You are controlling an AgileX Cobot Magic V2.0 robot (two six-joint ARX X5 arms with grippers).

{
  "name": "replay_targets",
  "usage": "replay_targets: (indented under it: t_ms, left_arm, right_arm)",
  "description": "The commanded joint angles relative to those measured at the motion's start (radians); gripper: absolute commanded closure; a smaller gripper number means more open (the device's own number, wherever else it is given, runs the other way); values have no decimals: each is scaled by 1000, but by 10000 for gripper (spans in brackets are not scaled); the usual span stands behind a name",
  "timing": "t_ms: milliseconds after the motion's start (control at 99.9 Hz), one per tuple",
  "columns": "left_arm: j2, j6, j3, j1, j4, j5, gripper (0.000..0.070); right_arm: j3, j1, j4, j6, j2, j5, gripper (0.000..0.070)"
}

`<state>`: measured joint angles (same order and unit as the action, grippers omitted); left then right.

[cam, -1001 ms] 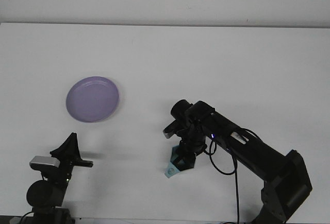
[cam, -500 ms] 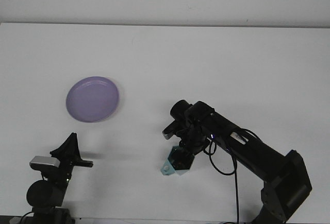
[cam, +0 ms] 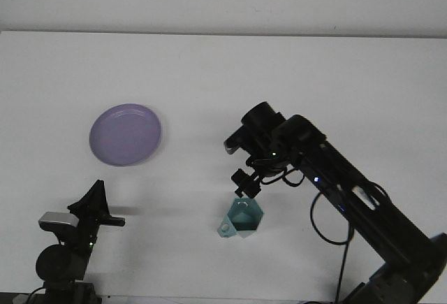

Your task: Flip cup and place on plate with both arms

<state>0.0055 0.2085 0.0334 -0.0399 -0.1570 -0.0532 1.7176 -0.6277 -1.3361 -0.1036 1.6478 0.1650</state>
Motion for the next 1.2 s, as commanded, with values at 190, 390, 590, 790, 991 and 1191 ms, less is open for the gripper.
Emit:
replay_targets:
  t_ms: [190,390,590,790,991,1191]
  left_arm:
    - [15,280,78,-1,-19,-60,687]
    - [148,264,259,-1,97,-155,687]
    - [398,179,504,-16,243,-321,687]
    - [672,76,729,-104,416,-391,685]
    - [958,-84,957,-277,679,-397,604]
    - [1250,-192,1192,-447,958,-353,280]
  right_arm:
    - [-26,81,227,26,-222,-11,264]
    - [-367,200,566,42,-540,-41,333]
    - [-774,336,837,48,-886,-95,333]
    - [-1094,443,1030,44,-1175,-151,333]
    - [-1234,491,1051,52,-1314,-165,333]
    - [-1238,491,1059,63,-1327,-158,333]
